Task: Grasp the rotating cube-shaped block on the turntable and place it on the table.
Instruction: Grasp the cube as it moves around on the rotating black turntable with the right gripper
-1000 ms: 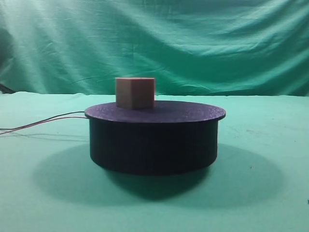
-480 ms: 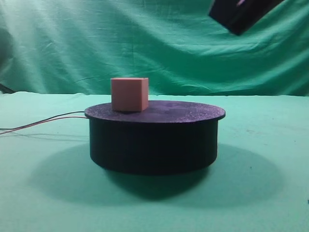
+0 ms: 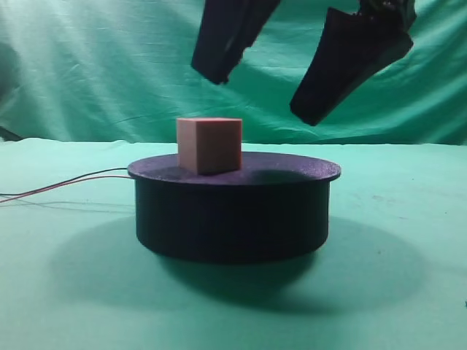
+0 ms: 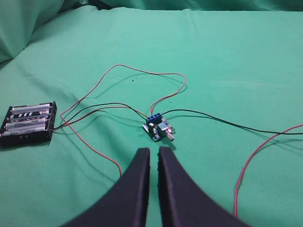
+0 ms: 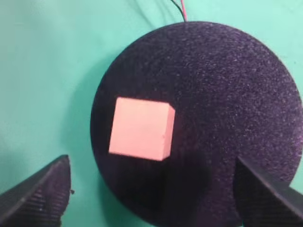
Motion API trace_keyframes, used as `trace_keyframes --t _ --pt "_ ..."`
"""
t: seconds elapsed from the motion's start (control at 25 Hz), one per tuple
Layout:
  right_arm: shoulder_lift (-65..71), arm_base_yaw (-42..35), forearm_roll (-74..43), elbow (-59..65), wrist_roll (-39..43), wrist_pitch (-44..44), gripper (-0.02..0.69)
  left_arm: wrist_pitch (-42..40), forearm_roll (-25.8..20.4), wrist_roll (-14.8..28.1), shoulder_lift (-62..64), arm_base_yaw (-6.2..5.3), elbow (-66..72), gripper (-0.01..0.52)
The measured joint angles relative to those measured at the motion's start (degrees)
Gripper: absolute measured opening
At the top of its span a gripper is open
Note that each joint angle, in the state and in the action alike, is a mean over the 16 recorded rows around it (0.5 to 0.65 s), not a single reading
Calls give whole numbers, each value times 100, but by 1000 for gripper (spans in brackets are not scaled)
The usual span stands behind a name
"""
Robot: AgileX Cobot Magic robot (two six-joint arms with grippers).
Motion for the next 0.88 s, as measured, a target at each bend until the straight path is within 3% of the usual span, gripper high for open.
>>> trace_keyframes --t 0.32,0.56,0.88 --pt "141 55 -103 -40 -220 -261 383 0 0 0 0 0 0 0" --pt "-237 -97 -836 -67 663 -224 254 0 0 0 0 0 0 0" --pt "-765 -716 -2024 364 2248 -187 232 0 0 0 0 0 0 0"
